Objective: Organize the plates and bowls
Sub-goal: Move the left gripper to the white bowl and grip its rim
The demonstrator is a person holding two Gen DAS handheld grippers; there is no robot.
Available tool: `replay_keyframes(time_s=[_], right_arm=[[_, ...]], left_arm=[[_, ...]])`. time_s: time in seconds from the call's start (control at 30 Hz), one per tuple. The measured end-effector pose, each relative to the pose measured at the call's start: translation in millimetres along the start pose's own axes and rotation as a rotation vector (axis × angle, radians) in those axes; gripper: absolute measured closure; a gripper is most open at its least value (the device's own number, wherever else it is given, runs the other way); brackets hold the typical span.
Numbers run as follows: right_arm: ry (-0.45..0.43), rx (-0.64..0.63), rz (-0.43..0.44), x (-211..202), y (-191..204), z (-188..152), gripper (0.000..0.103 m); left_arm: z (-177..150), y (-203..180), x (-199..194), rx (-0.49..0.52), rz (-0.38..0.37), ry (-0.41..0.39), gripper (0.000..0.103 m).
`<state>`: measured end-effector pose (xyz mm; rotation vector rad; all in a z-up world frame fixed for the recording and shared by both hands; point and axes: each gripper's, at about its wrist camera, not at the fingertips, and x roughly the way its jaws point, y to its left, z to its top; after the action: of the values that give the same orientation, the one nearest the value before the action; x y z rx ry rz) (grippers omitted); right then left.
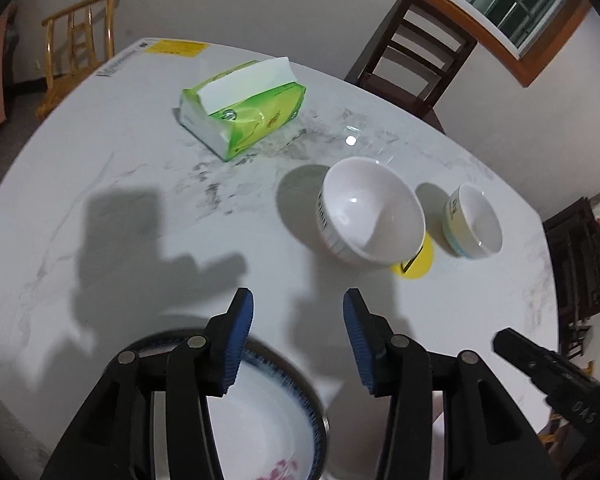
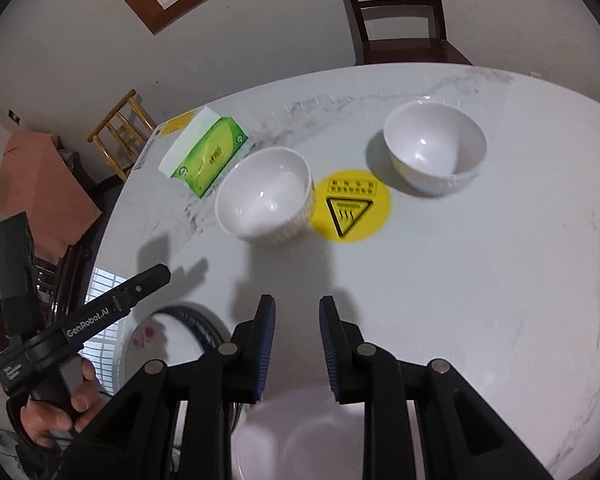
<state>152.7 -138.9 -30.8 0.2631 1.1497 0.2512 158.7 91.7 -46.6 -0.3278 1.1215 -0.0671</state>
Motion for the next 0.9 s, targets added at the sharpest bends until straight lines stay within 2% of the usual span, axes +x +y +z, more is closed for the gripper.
replay_keyframes(time_s=[0.17, 0.43, 0.63, 0.9], right_arm=[[0.022, 0.025, -0.005, 26.1, 5.9, 25.1, 0.080], [0.056, 0.095, -0.057, 70.6, 1.3, 58.0, 0.080], [0.073, 0.119, -0.086, 100.7, 4.0, 74.1, 0.080], [0.098, 0.145, -0.103, 129.6, 1.4, 75.5, 0.080]], left_arm=[[26.6, 1.5, 19.2, -0.048, -0.035, 0.017, 0.059], [57.5, -3.3, 52.4, -0.069, -0.036, 0.029, 0.059], [61.6, -14.6, 80.4, -0.024, -0.008, 0.066, 0.059], [59.0, -18.8, 104.8, 0.010, 0.025, 0.089, 0.063]])
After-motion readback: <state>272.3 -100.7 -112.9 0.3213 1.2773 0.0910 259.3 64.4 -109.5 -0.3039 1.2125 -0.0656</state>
